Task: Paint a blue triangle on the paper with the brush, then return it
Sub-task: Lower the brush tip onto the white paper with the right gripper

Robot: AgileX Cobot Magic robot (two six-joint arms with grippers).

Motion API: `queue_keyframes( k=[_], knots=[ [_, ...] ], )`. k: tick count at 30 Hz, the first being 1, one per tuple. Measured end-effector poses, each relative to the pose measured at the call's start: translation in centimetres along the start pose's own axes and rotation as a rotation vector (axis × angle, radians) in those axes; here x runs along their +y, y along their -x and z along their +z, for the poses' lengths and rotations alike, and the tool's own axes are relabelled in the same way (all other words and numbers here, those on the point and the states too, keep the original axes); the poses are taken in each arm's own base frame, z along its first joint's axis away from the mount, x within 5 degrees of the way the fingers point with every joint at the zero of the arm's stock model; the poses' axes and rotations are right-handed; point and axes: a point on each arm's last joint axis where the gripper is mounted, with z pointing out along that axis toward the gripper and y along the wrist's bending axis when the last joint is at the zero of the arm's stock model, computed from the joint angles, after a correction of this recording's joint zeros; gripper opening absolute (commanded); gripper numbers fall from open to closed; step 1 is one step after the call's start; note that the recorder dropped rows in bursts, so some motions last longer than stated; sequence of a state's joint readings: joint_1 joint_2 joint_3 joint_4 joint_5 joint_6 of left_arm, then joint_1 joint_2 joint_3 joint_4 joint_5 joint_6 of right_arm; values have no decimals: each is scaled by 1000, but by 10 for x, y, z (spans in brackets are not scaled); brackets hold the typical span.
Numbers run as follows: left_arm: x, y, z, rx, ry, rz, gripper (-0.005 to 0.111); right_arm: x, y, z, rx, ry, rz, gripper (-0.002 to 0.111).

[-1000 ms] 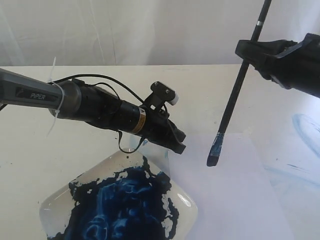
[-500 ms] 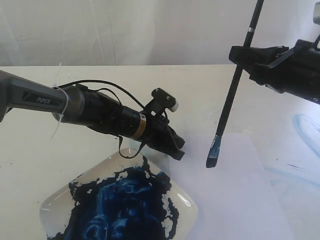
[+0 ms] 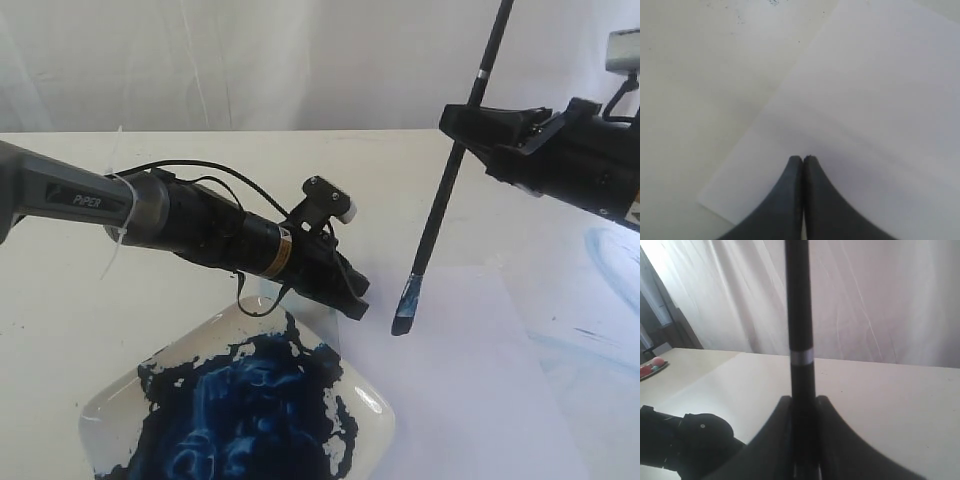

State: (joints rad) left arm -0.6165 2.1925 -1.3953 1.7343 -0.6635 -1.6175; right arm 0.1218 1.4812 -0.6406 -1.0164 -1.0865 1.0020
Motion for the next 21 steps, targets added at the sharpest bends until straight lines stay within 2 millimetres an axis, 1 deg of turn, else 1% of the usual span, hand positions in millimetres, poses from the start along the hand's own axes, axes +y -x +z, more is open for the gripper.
queue_keyframes(
  k=[6,13,16,21],
  knots=[
    [0,0,0,0,0,0,0,-10,-12,6,-30,35,-27,0],
    [0,0,0,0,0,0,0,-23,-31,11,1,27,-20,0],
    [0,0,0,0,0,0,0,-26,-35,12,8,19,-13,0],
    [0,0,0,0,0,0,0,-28,-37,13,6,13,-26,0]
  ],
)
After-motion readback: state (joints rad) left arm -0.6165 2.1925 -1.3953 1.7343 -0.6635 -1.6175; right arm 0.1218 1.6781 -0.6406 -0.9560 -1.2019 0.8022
